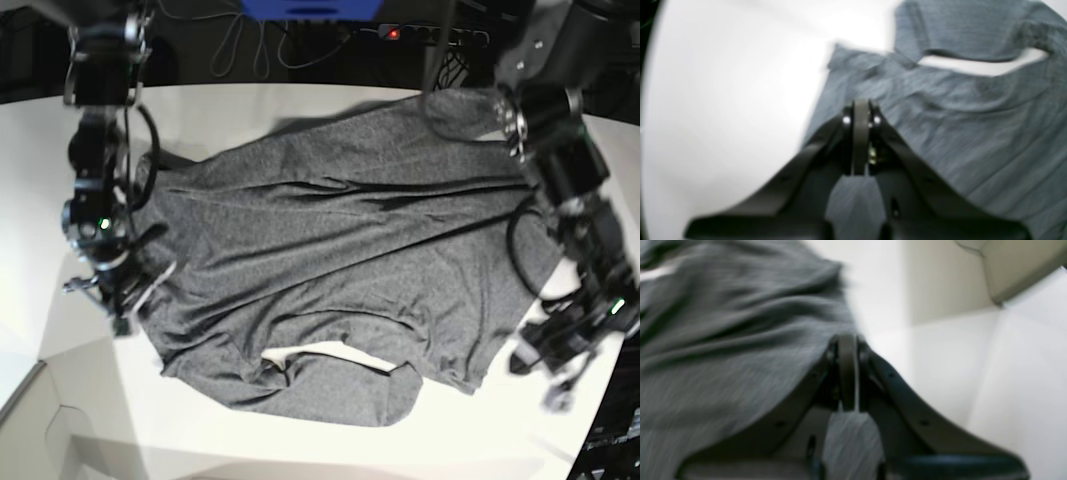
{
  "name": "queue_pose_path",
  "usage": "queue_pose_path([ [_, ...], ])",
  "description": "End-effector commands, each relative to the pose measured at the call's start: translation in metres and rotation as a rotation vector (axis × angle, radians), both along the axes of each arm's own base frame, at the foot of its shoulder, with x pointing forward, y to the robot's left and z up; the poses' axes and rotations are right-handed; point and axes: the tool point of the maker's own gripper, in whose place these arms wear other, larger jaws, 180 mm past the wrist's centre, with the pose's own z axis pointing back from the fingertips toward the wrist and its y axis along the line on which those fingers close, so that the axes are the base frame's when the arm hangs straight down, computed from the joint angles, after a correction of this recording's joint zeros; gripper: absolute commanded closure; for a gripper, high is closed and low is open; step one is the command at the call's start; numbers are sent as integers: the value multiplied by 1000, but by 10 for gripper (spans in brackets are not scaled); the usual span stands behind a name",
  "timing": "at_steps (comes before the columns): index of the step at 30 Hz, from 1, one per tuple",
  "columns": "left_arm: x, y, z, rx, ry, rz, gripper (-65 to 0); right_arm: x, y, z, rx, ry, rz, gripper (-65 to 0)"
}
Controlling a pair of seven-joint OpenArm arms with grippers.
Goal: Layout the t-shirt on the table in an organized manner, then fold the t-shirt properly
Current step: 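Grasp the shirt's corners with both grippers and pull them apart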
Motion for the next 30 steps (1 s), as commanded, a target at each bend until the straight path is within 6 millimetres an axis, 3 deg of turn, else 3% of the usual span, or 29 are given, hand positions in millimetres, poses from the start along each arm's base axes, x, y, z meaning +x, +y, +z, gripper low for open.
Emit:
queue_pose_path([
  [1, 19, -12, 16, -42, -47, -2, -1, 1, 5, 20, -9, -51, 14, 0],
  [6, 62, -46, -18, -171, -1, 42, -1, -48, 35, 20, 15, 24, 28, 0],
  [10, 74, -70, -47, -249, 34, 57, -1, -70, 47, 7, 48, 73, 25, 0],
  [13, 71, -75, -66, -300, 41, 89, -1, -81, 49, -9, 59, 119, 23, 0],
  [18, 65, -70, -81, -286, 27, 103, -1, -89, 48, -25, 59, 169, 19, 0],
  [24, 31, -74, -130, -191, 92, 53, -1, -123, 46, -52, 60, 257, 14, 0],
  [29, 22, -70, -141, -195, 90, 67, -1, -148, 44, -68, 54, 320, 10, 0],
  [30, 19, -61, -143, -185, 95, 77, -1, -155, 44, -72, 54, 335, 10, 0],
])
